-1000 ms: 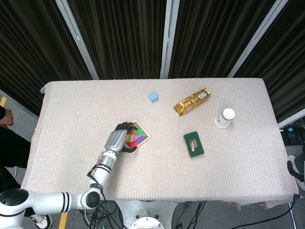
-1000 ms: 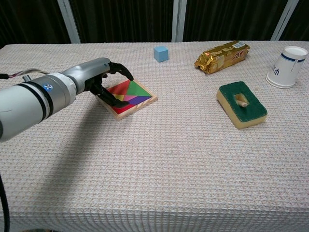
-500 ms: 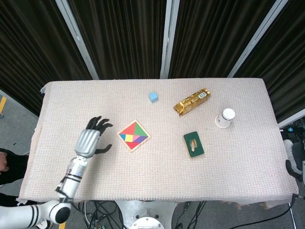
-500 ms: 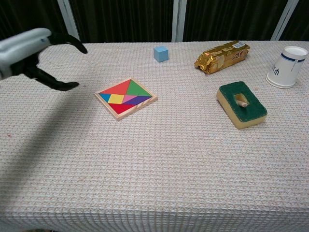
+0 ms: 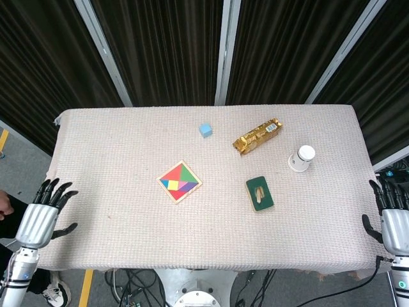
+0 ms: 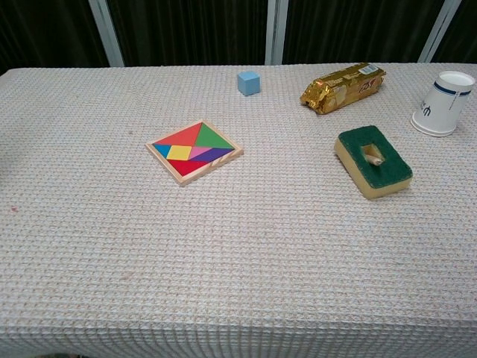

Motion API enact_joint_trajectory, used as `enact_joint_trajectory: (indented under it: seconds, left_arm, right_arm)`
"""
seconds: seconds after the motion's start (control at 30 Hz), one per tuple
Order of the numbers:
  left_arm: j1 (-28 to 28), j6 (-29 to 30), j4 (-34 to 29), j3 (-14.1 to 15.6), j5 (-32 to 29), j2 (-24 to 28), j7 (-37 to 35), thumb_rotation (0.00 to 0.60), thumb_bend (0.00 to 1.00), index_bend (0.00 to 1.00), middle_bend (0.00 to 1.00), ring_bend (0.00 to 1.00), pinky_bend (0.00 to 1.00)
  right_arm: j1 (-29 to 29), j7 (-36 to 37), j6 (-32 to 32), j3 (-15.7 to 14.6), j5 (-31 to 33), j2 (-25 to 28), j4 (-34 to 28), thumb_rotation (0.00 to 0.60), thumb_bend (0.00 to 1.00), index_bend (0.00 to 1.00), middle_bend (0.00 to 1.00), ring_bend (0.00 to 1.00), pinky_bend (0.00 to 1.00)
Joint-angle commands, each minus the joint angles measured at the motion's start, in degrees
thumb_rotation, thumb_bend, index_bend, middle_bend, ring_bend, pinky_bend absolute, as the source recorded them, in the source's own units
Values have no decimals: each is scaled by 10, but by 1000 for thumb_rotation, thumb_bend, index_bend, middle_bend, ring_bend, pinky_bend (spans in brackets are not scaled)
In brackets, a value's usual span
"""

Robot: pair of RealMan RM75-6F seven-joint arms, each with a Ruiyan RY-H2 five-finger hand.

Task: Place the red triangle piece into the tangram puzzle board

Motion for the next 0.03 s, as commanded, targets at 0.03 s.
enact_joint_trajectory:
  seconds: [0.03]
  left_arm:
    - [8,-10,6,-5,-4,2,-5,600,84,215,123,0,8]
  right_arm:
    - [0,-10,-2,-1,5,-3,-6,600,292,0,0,0,0]
